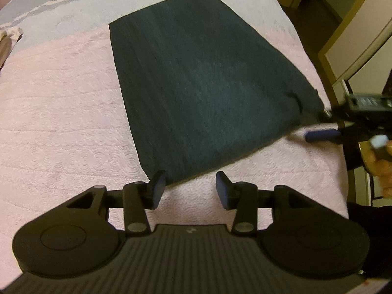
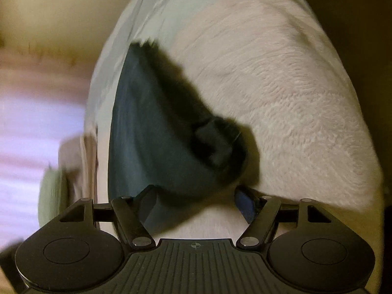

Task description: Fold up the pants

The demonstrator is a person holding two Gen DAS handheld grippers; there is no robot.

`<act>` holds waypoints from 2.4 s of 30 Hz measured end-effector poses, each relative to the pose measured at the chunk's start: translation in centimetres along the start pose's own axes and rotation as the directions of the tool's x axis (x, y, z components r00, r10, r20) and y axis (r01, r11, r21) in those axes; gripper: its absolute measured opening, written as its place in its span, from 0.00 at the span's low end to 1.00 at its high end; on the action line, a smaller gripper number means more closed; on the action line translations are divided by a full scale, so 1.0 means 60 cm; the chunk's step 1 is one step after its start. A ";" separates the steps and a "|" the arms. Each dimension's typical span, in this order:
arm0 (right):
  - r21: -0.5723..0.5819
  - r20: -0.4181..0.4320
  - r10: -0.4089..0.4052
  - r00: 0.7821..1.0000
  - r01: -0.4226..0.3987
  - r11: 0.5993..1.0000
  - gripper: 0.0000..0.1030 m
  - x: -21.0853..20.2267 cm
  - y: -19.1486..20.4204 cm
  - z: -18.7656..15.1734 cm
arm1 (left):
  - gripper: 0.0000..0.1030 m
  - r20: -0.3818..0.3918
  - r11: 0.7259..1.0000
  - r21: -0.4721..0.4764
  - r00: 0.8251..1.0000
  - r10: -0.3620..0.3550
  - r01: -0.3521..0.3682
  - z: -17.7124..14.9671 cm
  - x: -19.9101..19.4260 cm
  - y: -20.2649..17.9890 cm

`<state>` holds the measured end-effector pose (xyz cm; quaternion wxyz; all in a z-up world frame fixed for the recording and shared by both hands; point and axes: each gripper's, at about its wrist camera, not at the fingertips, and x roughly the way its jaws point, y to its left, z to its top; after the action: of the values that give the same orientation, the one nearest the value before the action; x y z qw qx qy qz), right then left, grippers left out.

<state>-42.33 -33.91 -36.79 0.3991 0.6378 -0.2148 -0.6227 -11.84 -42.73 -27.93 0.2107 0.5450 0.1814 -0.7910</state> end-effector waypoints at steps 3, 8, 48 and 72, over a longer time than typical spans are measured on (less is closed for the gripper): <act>0.028 0.046 0.018 0.999 -0.019 0.999 0.62 0.013 -0.011 -0.001 | 0.39 -0.008 1.000 -0.008 1.000 -0.002 0.002 -0.003 0.008 0.002; 0.018 -0.002 0.027 1.000 -0.027 0.999 0.14 -0.009 0.016 0.025 | 0.39 -0.025 1.000 0.000 1.000 -0.011 0.011 -0.005 0.009 -0.004; -0.572 -0.098 -0.154 0.983 0.071 0.817 0.63 -0.095 0.123 0.615 | 0.62 0.179 0.872 -0.470 0.982 -0.060 0.139 0.334 0.161 0.030; -0.951 0.238 -0.243 0.940 0.175 -0.256 0.69 -0.135 0.141 0.232 | 0.70 0.406 0.640 0.644 0.896 0.180 -0.420 0.241 0.202 -0.257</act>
<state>-54.93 -36.01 -23.84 0.6347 0.1306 0.4690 -0.6000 -35.26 -38.82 -33.49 0.1365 0.4770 -0.2703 -0.8251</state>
